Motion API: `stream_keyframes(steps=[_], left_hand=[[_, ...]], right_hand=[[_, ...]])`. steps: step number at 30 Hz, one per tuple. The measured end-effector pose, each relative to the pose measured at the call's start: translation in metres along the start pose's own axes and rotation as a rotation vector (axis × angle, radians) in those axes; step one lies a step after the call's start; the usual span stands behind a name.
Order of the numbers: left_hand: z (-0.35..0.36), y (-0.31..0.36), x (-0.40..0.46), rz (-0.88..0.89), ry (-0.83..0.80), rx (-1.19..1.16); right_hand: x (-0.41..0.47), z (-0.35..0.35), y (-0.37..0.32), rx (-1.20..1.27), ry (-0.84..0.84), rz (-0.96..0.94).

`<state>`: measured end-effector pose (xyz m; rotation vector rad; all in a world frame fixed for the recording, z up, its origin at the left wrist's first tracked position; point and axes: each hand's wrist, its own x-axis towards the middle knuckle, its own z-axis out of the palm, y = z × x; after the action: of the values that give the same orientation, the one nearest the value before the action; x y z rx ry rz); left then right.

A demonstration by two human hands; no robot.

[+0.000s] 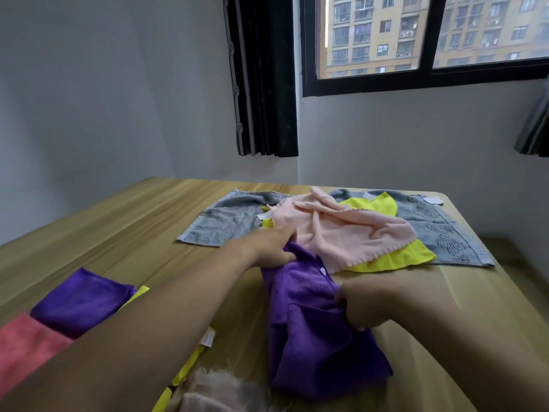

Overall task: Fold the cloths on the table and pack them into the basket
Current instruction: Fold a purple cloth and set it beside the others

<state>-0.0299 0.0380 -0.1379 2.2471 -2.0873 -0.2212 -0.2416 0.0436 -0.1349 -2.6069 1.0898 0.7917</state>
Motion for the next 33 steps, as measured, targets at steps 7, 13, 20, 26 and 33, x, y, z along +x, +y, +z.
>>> stream_keyframes(steps=[7,13,20,26,33], left_hand=[[0.001,0.028,0.009,0.008,-0.074,-0.241],[0.015,0.047,0.008,-0.114,-0.184,-0.004],[0.006,0.045,0.008,-0.172,-0.311,0.339],[-0.040,0.053,-0.028,-0.182,-0.149,-0.053],[-0.120,0.058,-0.092,-0.032,0.100,-0.611]], right_hand=[[-0.010,-0.001,0.005,0.027,0.035,-0.015],[-0.009,-0.001,0.007,0.048,-0.005,-0.058],[-0.020,-0.004,0.026,0.394,-0.116,-0.079],[-0.045,-0.010,0.022,0.442,0.032,-0.085],[-0.104,-0.037,0.017,0.305,0.585,-0.150]])
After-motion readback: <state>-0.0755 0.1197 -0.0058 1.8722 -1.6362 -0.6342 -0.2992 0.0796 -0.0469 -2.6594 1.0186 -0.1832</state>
